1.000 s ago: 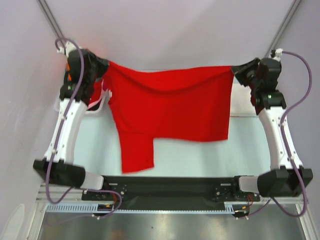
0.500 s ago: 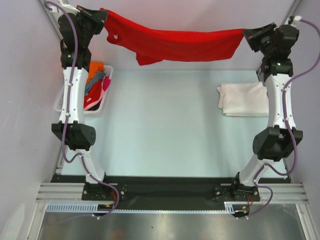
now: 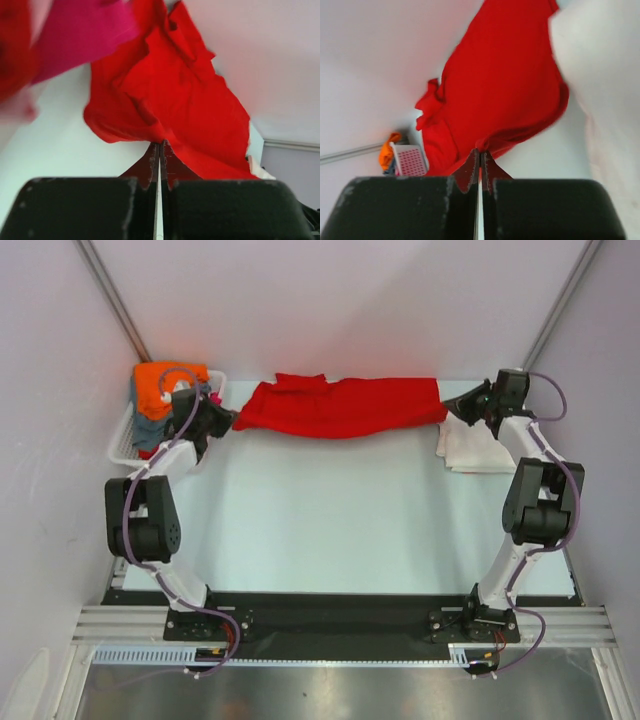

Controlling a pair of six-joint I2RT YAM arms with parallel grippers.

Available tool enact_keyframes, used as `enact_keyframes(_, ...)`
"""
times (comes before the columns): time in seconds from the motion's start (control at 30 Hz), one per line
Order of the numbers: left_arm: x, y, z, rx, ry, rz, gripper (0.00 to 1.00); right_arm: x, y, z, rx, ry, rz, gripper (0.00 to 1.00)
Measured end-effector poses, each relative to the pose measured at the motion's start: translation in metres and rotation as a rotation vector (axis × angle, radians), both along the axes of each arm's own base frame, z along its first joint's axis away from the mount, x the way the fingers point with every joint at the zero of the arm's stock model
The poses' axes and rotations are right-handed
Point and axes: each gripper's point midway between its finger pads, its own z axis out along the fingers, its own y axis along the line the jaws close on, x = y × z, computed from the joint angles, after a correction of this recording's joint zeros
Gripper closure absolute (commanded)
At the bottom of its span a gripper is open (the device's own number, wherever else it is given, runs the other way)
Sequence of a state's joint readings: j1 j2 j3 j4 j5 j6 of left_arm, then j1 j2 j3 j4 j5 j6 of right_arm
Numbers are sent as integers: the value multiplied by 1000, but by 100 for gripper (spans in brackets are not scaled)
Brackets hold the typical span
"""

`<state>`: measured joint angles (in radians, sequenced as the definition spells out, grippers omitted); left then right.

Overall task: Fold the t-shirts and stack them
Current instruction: Flatten the tshirt out

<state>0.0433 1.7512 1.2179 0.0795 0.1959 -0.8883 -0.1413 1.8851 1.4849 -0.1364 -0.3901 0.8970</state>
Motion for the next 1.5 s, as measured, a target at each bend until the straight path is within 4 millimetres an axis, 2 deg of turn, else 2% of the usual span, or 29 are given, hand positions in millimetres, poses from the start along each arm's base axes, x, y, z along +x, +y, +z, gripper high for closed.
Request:
enact_keyframes(0.03,-8,1,-7,-1,14,2,100,-8,0,-17,-1,31,4,100)
enact_keyframes(0.1,-21,3,-14,-1,21,3,100,-20,-1,-32,-3,64,4,100)
enact_keyframes(0.2,-34,1,-6,7,-17,-15,100,-48,1,-57,-9,124,7,100)
enact_keyframes(0.4,-83,2,1,64,-70,-25,100,-102,7,-75,-29,160,-5,100)
enact_keyframes(0.5,-126,8,-15,97,-59,11,100,-130,11,-82,-57,172,-6,100)
enact_keyframes(0.6,-159,15,-33,120,-27,56,100,-151,17,-86,-98,177,2,100)
enact_keyframes(0.8,-203,23,-64,160,55,96,100,-190,32,-93,-171,174,34,100)
enact_keyframes(0.93,-232,30,-89,183,118,135,99,-223,28,-101,-203,183,8,100)
enact_keyframes(1.07,-254,34,-109,194,163,154,100,-252,23,-107,-227,181,-22,100)
enact_keyframes(1.23,-269,36,-117,186,174,182,100,-274,20,-115,-243,205,-36,100)
enact_keyframes(1.5,-279,45,-119,189,199,249,98,-291,15,-120,-268,223,-58,100)
